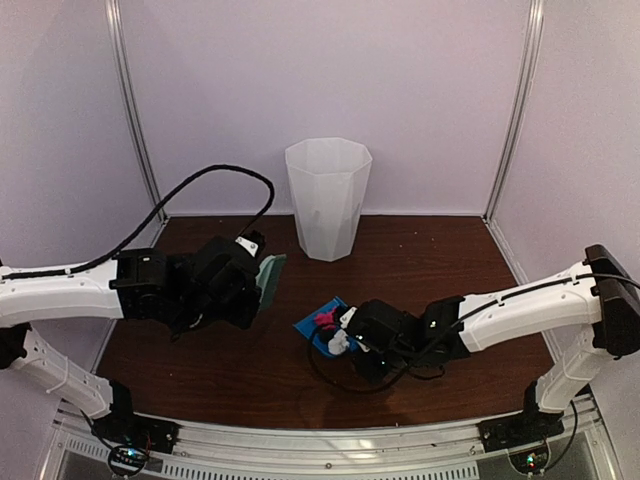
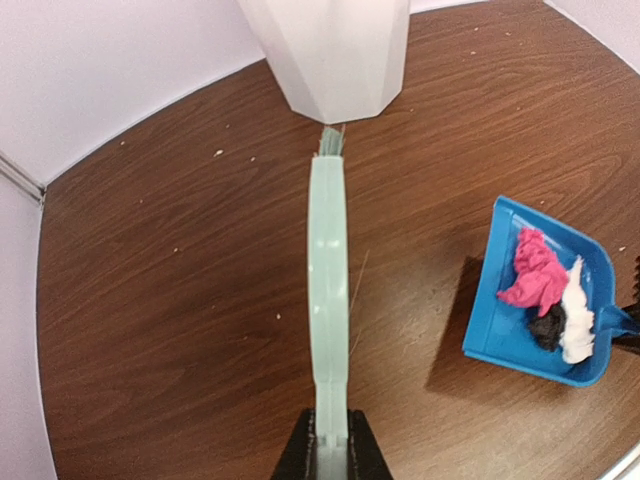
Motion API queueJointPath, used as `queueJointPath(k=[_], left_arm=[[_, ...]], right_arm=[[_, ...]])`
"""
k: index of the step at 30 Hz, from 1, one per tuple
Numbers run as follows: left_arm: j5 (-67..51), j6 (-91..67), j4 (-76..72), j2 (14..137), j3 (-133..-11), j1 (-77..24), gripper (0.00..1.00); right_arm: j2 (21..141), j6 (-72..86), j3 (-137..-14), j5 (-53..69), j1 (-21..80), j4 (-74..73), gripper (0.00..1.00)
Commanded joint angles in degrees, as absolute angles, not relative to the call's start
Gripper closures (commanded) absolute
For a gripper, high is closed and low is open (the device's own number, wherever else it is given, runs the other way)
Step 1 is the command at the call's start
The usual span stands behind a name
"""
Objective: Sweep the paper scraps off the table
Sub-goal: Dump the paper scraps into the trash bin.
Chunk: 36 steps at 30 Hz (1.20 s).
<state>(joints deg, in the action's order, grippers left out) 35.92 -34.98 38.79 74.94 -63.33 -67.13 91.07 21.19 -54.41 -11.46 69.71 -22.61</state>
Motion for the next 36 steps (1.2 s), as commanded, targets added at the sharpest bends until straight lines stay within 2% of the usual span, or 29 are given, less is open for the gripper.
queueJointPath(k=[1, 17, 36], left_arm=[[39.8, -40.5, 41.6, 69.7, -58.5, -67.3, 1.0], [41.8, -49.2, 43.3, 62.0, -48.1, -66.5, 1.0], [38.4, -43.4, 33.2, 58.9, -42.0, -62.7, 1.0]], right_arm=[[89.3, 21.9, -58.0, -14.0, 69.3, -26.2, 1.0], [93.3, 20.4, -77.6, -13.5, 66.3, -38.7, 1.0], [106.0, 15.7, -111.0, -12.6, 62.6, -49.9, 1.0]])
